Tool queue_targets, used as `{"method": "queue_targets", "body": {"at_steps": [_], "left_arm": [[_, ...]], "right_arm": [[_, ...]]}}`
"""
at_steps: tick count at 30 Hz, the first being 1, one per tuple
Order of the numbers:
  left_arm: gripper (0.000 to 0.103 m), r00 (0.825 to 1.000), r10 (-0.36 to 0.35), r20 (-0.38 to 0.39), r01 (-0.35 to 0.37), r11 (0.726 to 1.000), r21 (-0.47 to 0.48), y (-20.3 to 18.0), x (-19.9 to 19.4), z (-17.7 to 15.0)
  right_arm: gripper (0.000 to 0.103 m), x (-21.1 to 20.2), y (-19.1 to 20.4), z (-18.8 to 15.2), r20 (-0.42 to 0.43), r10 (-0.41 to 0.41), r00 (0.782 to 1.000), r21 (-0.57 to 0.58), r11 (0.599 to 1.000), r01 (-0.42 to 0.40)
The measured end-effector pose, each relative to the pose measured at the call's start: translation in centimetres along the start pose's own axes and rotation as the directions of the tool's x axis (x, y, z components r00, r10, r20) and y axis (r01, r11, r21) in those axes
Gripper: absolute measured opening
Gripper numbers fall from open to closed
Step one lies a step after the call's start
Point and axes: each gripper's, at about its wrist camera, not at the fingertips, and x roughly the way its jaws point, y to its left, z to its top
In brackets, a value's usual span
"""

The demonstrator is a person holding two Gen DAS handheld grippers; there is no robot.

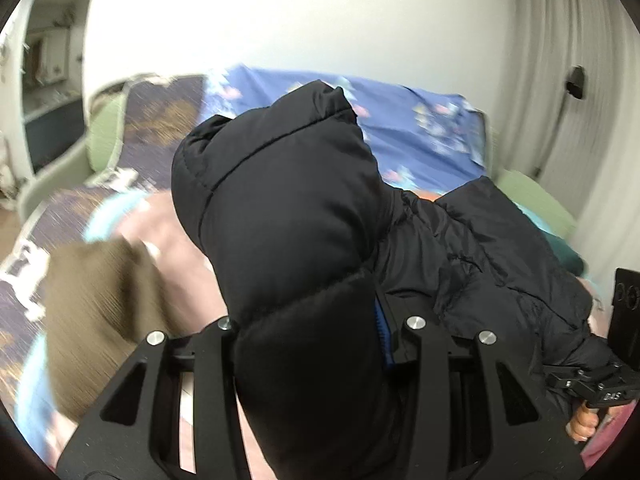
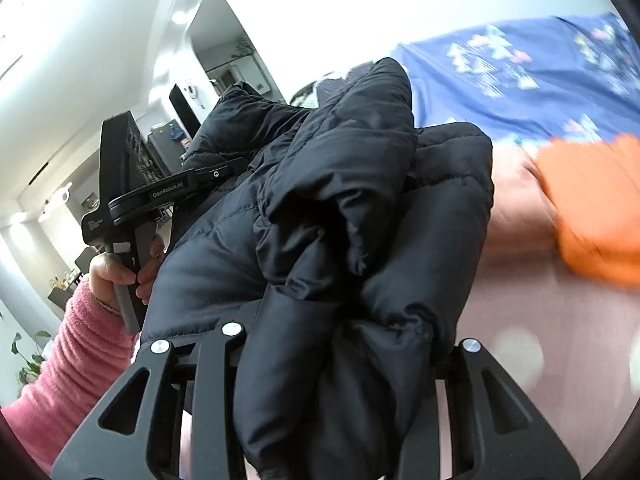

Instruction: Fold large clothes

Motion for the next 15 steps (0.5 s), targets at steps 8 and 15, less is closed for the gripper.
{"method": "queue_targets", "body": {"at_steps": [8,15], "left_arm": [[0.042,0.993,0.119,0.024,-0.119,0.993,-0.029,8.3,5.8,5.8],[0.042,0.978,0.206,-0.027,-0.207,0.978,-0.04,12.6,13.7,8.0]], "right_arm": [[0.034,11.5,-1.1,7.6,-0.015,0.015,1.0,-0.032,0.999,-0.016],[0.034,20.3,-3.1,9.4,-0.044,-0.064,0.997,-0.011,0.998,0.064]]}}
